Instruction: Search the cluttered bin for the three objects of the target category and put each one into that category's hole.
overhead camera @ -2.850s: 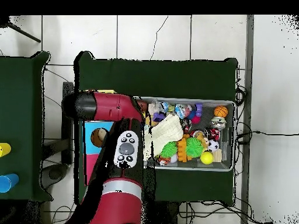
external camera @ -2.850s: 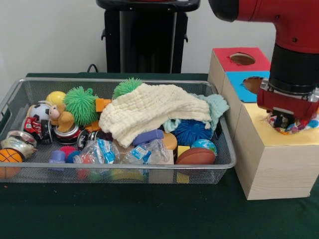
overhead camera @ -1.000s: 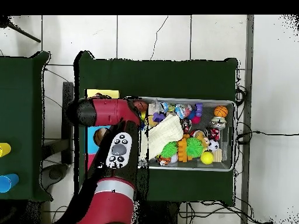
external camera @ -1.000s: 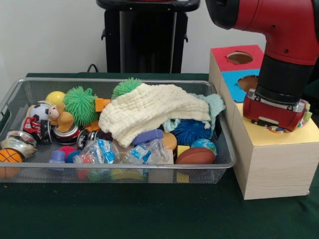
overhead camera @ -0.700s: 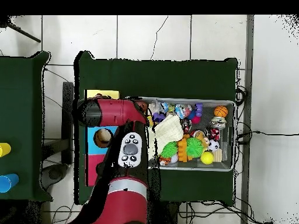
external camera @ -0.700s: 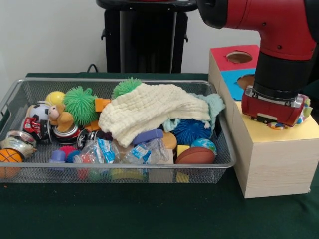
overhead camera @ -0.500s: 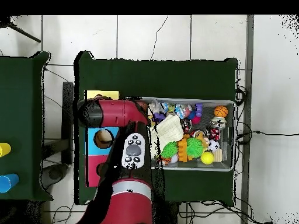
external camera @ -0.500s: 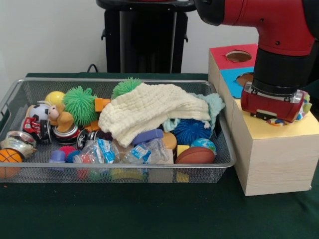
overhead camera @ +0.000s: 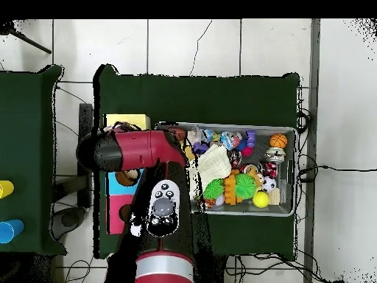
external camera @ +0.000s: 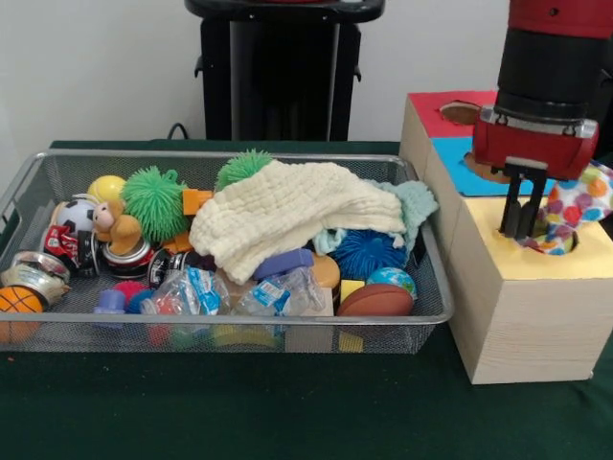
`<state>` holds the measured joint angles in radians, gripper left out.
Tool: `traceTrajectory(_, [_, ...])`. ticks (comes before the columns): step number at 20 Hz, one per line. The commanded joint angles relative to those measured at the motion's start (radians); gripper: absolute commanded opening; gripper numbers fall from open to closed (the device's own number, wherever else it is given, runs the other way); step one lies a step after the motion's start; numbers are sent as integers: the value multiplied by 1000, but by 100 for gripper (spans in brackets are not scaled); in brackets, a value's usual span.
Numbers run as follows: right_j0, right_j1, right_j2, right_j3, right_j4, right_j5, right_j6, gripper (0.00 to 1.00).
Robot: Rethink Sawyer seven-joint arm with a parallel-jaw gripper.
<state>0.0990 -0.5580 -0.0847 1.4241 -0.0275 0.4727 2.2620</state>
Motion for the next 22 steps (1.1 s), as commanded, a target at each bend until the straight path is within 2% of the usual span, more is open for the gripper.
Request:
traceTrajectory(1, [-87, -44, -149, -5, -175, -129, -5, 0])
traceTrajectory(2, [-82, -29, -157, -17, -192, -153, 8, 0])
traceTrajectory(4, [-114, -13, -115, -18, -188, -133, -3, 0])
traceTrajectory(7, [-211, -16, 32, 23, -137, -37, -78, 0])
traceTrajectory(11, [-275, -26, 141, 31, -92, 75, -129, 0])
traceTrajectory(15, [-276, -15, 151, -31, -115, 129, -138, 0])
traceTrajectory(18, [-274, -9, 158, -50, -136, 128, -134, 0])
traceTrajectory(22, [-227, -18, 110, -62, -193, 121, -121, 0])
